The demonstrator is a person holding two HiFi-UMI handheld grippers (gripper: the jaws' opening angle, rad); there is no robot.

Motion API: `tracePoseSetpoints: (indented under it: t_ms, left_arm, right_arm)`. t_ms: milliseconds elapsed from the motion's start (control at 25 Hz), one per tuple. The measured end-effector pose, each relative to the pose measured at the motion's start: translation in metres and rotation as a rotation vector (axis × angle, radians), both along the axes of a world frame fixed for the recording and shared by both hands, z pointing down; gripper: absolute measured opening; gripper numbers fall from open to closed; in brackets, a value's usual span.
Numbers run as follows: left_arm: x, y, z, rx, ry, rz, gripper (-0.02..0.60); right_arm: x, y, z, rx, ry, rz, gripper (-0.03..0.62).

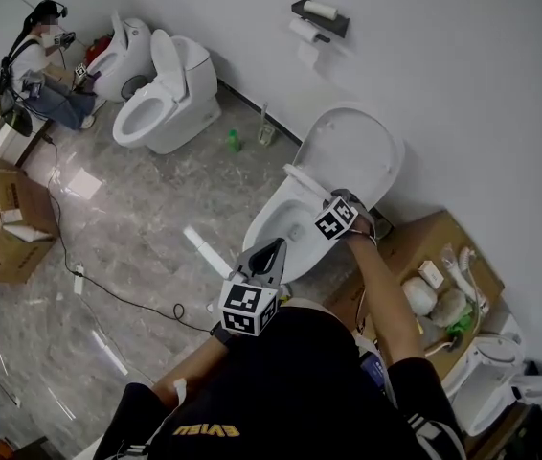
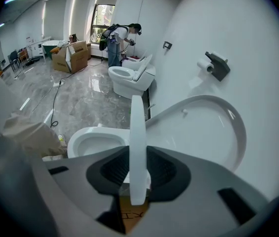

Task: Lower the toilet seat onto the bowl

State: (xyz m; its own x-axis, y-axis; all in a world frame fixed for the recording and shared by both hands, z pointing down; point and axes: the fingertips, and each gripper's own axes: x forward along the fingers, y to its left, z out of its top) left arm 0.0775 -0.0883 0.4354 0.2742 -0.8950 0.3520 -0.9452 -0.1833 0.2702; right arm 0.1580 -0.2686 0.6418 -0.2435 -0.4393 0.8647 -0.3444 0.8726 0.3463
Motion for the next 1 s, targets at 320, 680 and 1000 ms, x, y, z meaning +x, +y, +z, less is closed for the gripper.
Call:
tracePoseSetpoints:
  t_ms: [320,680,1000]
  left_arm:
    - [0.002,0.007,0.002,-0.005,0.0,-0.001,0.012]
    - [-0.006,0.022,0.003,-0.013,0.004,-0.036,0.012]
    - [-0.012,0.033,0.004,-0.018,0.005,-0.069,0.012]
  right_arm:
    - [-0.016,0.037,0.017,-0.029,-0.017,-0.03,0.098]
    - [-0.022,0.055,0.025,-0.027,-0.001,-0.038,0.098]
    - [-0.026,0.069,0.034,-0.037,0.003,-0.061,0.1]
